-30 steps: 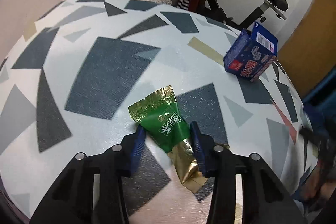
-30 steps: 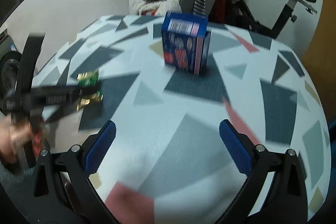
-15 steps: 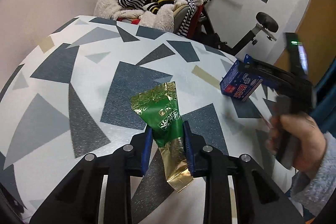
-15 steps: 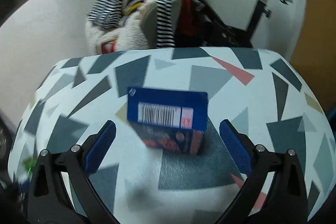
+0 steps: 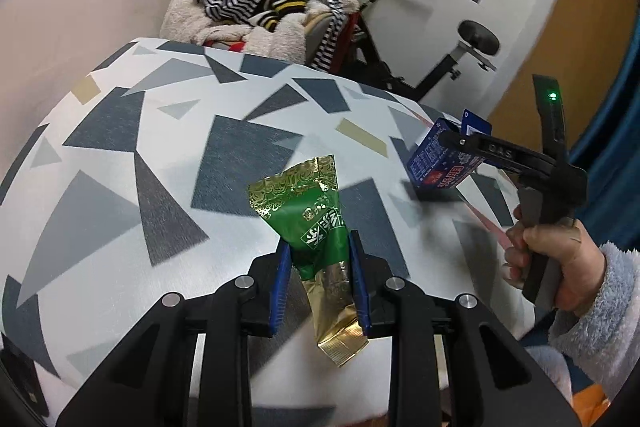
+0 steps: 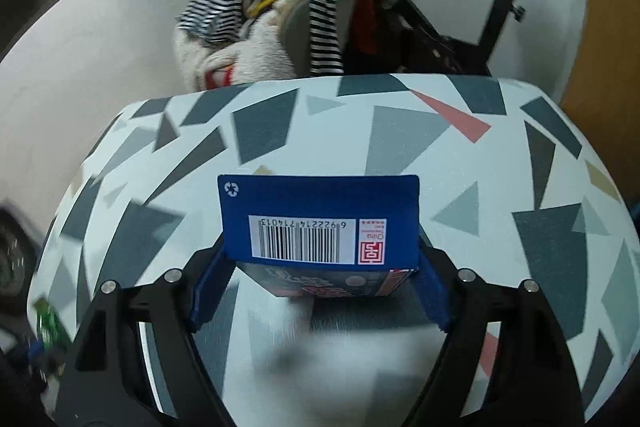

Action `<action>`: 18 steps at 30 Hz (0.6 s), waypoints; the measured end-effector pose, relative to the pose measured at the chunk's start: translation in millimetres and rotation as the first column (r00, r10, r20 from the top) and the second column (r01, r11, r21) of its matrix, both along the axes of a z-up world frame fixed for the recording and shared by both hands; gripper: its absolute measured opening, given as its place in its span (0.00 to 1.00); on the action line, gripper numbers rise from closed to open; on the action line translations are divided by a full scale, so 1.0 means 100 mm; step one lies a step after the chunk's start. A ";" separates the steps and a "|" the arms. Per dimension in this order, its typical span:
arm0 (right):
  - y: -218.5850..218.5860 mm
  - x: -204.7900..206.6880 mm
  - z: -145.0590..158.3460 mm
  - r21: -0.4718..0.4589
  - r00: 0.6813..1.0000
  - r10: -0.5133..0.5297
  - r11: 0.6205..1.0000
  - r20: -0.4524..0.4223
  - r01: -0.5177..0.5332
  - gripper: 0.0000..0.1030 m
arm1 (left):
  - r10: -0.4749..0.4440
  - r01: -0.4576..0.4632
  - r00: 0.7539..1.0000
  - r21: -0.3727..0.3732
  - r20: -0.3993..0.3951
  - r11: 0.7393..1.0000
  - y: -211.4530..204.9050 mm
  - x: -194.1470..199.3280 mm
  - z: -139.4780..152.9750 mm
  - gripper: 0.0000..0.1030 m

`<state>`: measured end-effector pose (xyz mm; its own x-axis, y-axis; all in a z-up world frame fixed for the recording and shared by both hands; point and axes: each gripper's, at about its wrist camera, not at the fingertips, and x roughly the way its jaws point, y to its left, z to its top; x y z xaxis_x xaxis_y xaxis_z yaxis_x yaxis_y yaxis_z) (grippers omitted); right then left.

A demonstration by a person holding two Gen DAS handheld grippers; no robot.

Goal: Collect trash
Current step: 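Carry the blue box over the bin and open the right gripper while the left gripper carries the wrapper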

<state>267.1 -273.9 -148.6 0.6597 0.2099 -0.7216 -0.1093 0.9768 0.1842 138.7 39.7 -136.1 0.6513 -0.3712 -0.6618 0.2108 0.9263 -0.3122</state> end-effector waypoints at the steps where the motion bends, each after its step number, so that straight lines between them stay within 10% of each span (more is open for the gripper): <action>1: -0.01 -0.05 0.00 -0.003 1.000 0.017 1.000 0.003 -0.017 0.76 | -0.010 0.010 1.000 0.003 -0.001 1.000 -0.02 -0.05 0.00 0.26; 18: -0.01 -1.65 0.30 0.012 0.979 0.186 0.982 0.087 -0.188 0.76 | -0.070 0.070 0.998 0.026 0.003 0.997 -0.15 -1.02 0.11 0.26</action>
<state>102.0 -274.5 -118.7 0.6662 0.3498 -0.6586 -0.3062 0.9336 0.1860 36.7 24.8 -125.3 0.6273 -0.3984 -0.6692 0.2765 0.9172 -0.2868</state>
